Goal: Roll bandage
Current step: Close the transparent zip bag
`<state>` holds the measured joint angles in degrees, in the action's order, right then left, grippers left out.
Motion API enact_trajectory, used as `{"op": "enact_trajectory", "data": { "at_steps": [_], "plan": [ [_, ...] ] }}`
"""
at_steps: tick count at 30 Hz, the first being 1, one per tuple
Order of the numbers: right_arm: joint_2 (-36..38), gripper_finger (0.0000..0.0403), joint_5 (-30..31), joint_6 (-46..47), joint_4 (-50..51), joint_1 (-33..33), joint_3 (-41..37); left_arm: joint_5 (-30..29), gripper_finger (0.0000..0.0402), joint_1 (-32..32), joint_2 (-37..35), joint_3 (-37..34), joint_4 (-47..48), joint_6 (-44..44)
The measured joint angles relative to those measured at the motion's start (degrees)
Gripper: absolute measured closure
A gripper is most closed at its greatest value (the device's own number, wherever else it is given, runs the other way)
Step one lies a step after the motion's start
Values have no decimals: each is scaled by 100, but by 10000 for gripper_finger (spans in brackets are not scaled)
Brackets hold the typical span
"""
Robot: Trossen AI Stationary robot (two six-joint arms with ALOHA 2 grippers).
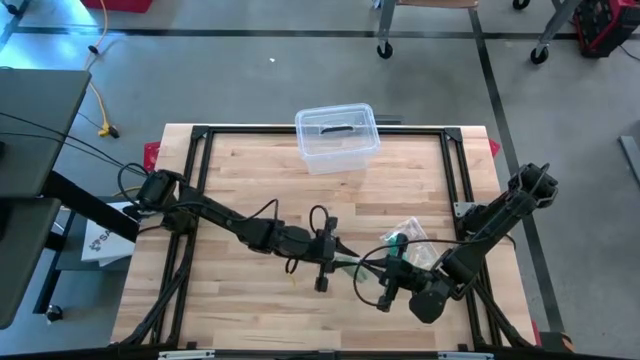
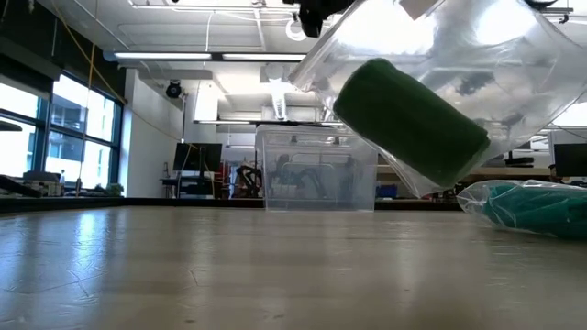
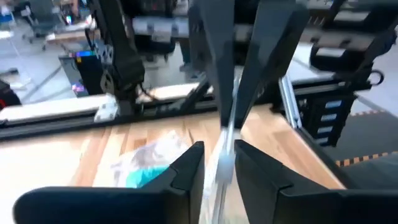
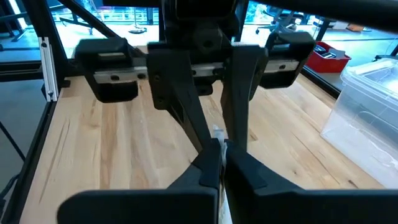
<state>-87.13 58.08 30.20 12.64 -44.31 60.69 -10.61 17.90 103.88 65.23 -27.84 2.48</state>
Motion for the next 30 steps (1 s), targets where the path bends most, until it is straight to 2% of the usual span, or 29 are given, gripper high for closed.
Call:
{"op": "enact_trajectory", "data": {
  "at_steps": [8,14,16,20,25,30],
  "plan": [
    [0,403,-31,1,2,-4,1,-2,362,1,-7,0,781,-375],
    [0,403,-46,2,1,-4,2,-87,371,61,-269,-2,1613,-484],
    [0,403,-46,0,-1,-4,2,-92,361,102,-420,-2,1727,-323],
    [0,403,-46,2,-2,-6,2,-126,312,122,-691,0,1641,-131],
    [0,403,-44,2,-4,-4,2,-95,257,117,-603,0,1070,340],
    [0,403,-44,-2,-40,-4,2,-12,254,126,-375,-2,562,524]
  ]
}}
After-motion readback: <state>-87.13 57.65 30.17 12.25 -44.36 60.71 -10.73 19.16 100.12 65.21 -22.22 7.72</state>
